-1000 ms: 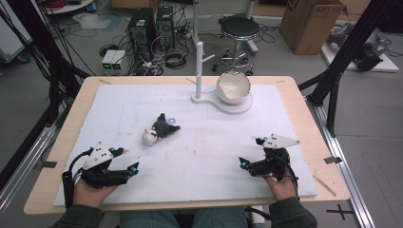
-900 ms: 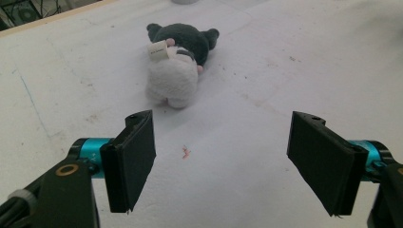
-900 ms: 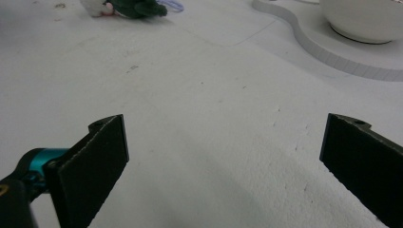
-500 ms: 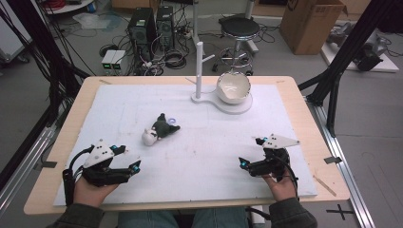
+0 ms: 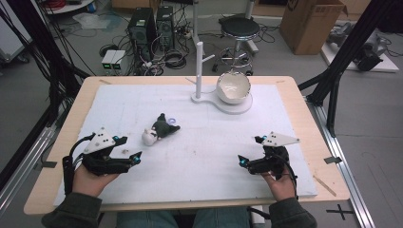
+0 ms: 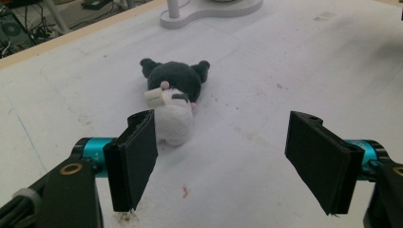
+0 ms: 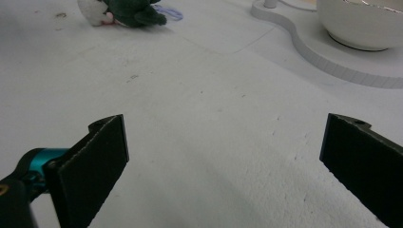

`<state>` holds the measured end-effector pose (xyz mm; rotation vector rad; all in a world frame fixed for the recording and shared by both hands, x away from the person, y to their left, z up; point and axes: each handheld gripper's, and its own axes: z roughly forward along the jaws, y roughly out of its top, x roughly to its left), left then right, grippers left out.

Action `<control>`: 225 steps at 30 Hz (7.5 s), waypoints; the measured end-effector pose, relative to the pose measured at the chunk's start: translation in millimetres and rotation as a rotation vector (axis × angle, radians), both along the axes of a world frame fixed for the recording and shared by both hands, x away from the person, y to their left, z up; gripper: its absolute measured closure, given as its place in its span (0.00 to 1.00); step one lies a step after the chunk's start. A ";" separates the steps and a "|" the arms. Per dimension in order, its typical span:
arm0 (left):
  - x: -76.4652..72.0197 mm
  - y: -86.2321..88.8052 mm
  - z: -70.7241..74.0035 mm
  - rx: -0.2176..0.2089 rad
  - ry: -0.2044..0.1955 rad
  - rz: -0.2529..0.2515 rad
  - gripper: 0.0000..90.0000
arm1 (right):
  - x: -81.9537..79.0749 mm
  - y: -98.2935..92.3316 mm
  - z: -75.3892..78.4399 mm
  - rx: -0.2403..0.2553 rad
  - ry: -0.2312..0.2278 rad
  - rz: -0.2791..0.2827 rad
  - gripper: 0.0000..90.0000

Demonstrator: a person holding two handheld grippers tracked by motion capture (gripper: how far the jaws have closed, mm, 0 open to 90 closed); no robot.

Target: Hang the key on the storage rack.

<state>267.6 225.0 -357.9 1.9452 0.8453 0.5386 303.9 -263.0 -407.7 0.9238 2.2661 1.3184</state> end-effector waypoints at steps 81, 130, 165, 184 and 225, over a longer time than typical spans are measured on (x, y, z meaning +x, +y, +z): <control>120.6 -52.2 -22.2 0.193 0.204 0.001 0.34 | 1.3 -3.1 1.8 0.033 -0.017 0.014 0.02; 127.8 -73.5 -48.6 0.404 0.236 0.040 0.46 | 0.0 -2.5 2.5 0.040 -0.021 0.024 0.02; 127.9 -72.0 -48.9 0.396 0.238 0.028 0.57 | 0.4 -2.1 1.3 0.038 -0.018 0.026 0.02; 123.2 -69.1 -40.4 0.365 0.211 0.023 0.58 | 0.4 -2.0 1.3 0.039 -0.019 0.026 0.02; 99.4 -63.1 -17.2 0.234 0.095 0.021 0.58 | -0.1 -1.8 2.6 0.042 -0.031 0.022 0.02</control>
